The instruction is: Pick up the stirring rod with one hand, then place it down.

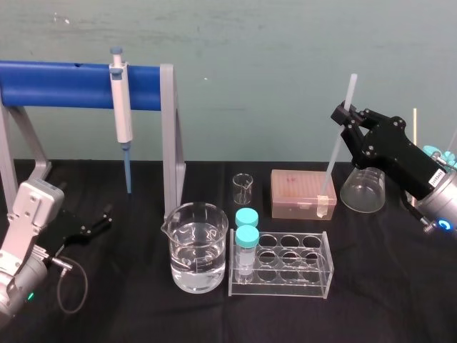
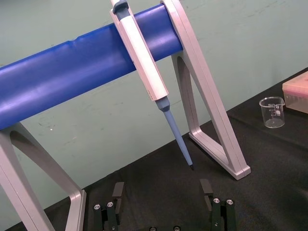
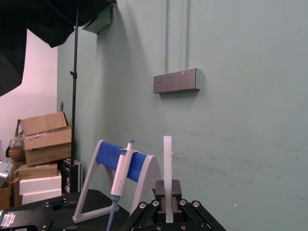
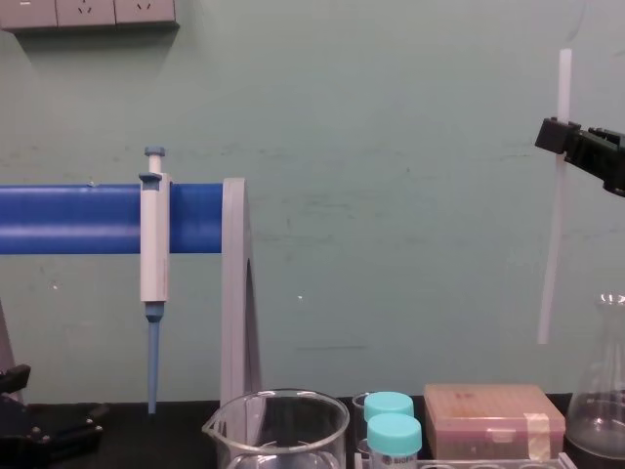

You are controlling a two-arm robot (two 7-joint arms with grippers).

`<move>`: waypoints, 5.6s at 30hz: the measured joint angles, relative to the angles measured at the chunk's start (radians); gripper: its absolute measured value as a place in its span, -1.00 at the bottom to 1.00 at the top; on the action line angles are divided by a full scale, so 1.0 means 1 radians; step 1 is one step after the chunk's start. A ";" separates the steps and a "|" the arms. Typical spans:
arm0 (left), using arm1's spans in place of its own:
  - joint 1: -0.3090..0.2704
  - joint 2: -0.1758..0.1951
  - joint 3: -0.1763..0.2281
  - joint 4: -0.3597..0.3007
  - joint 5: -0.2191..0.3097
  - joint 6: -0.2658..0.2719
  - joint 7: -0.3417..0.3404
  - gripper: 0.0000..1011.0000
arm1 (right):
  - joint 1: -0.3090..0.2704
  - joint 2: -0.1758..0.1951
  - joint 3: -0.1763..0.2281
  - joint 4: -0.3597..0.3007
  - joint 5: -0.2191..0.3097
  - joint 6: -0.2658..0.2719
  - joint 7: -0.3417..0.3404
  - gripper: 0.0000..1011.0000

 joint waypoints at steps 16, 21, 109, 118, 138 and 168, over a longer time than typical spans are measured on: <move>0.000 0.000 0.000 0.000 0.000 0.000 0.000 0.98 | 0.005 0.000 -0.002 0.007 0.001 -0.001 0.007 -0.86; 0.000 0.000 0.000 0.000 0.000 0.000 0.000 0.98 | 0.004 0.001 -0.002 0.006 0.002 -0.001 0.009 -0.86; 0.000 0.000 0.000 0.000 0.000 0.000 0.000 0.98 | -0.053 0.008 -0.072 0.069 -0.038 0.045 0.014 -0.86; 0.000 0.000 0.000 0.000 0.000 0.000 0.000 0.98 | -0.068 0.004 -0.070 0.070 -0.035 0.053 0.002 -0.86; 0.000 0.000 0.000 0.000 0.000 0.000 0.000 0.98 | -0.092 -0.022 -0.077 0.113 -0.075 0.009 -0.015 -0.86; 0.000 0.000 0.000 0.000 0.000 0.000 0.000 0.98 | -0.103 -0.047 -0.081 0.121 -0.115 0.016 -0.043 -0.86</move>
